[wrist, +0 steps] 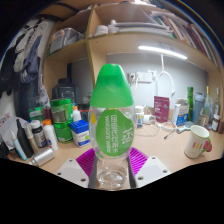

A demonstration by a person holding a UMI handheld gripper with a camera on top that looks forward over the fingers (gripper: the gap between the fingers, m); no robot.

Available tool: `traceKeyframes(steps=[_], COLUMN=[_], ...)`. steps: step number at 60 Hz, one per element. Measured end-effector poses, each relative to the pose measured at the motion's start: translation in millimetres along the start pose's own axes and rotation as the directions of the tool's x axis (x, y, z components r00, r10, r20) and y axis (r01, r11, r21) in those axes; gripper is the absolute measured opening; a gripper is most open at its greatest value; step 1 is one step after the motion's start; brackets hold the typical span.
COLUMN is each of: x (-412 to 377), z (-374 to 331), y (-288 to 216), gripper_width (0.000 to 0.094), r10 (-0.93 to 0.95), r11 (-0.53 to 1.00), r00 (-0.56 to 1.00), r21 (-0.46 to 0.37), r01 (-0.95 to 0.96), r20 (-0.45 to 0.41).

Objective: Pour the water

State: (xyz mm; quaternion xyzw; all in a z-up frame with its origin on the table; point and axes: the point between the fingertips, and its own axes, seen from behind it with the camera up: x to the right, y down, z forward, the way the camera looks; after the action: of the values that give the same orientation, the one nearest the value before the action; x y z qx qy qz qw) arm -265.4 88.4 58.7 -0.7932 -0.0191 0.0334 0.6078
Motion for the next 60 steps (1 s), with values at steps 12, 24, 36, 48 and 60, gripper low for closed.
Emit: traceKeyframes(steps=[12,24,36,48,60], x=[-1,64,141,168,191], z=[-9,-23,-14,-15,-13], y=[-27,-121,-147,-177,-182], gripper_width=[0.0430,0.0428,0.0427,0.0427,0.0429], r10=[0.218,0.781,0.990,0.816,0.665], r11=[0.974,0.624,-0.012,-0.482,-0.649], r00=[0.971,0.607,-0.043,-0.555,-0.727], r21=[-0.083,-0.130,-0.230,-0.339,-0.349], r01=[-0.210,-0.771,-0.973,-0.808,-0.676], r20=[0.099,0.148,0.134,0.162,0.170])
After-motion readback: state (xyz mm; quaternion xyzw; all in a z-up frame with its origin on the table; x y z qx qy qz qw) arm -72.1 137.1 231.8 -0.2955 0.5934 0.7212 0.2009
